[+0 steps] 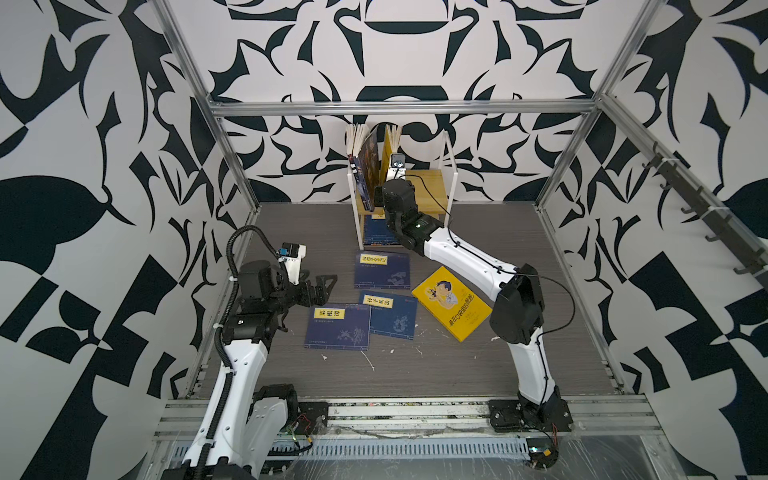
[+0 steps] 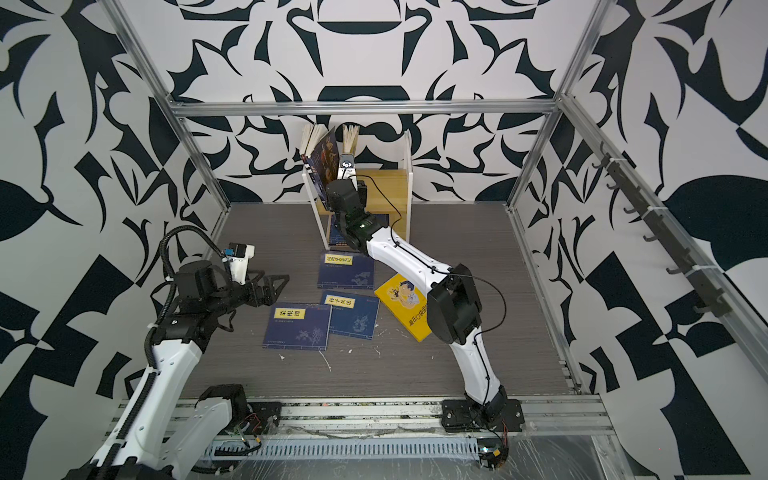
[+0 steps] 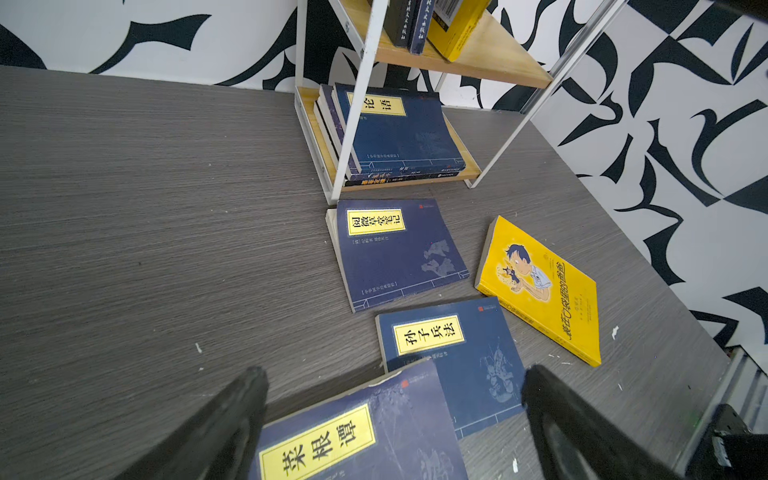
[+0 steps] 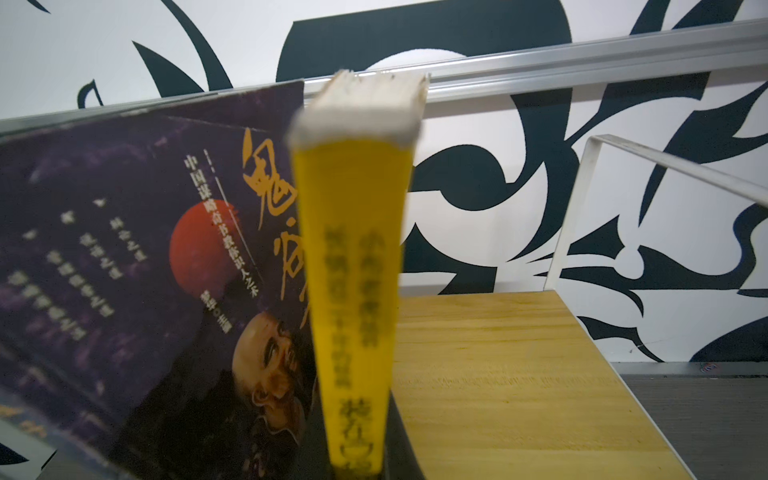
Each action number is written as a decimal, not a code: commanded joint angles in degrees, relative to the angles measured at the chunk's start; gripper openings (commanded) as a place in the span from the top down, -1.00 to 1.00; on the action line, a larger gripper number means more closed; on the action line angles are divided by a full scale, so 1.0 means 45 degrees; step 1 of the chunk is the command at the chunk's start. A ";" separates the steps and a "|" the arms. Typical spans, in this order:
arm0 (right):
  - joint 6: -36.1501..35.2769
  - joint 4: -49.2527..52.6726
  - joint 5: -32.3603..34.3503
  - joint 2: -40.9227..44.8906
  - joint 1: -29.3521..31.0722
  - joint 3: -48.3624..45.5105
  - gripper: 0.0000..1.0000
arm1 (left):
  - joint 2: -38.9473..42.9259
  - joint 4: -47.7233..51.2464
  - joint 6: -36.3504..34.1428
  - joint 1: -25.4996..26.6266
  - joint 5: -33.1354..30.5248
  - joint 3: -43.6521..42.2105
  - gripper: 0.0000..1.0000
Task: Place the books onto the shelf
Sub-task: 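Lower the yellow book into the shelf beside the standing books with the right gripper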
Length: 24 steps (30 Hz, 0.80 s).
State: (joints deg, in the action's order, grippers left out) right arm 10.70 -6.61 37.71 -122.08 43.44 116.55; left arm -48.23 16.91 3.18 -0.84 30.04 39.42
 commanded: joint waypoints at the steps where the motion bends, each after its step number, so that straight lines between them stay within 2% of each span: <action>1: -0.0171 -0.0639 0.0117 0.0344 -0.0057 0.0979 1.00 | 0.0014 -0.0182 0.0112 0.0053 0.0344 -0.0161 -0.99; 18: -0.0618 0.1090 -0.0923 -0.0672 0.0128 0.2355 1.00 | 0.0188 -0.0154 0.0181 0.0121 0.0410 -0.0188 -0.99; 21: -0.1038 0.1358 -0.1303 -0.0814 0.0146 0.2579 0.79 | 0.0171 -0.0144 0.0176 0.0125 0.0461 -0.0156 -0.99; 24: -0.1546 0.1598 -0.1642 -0.0917 0.0185 0.2843 0.74 | 0.0190 -0.0144 0.0183 0.0126 0.0433 -0.0168 -0.99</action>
State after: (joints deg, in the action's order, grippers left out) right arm 6.37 0.40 33.10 -127.02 43.70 126.28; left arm -48.10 16.64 4.05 -0.40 31.11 39.35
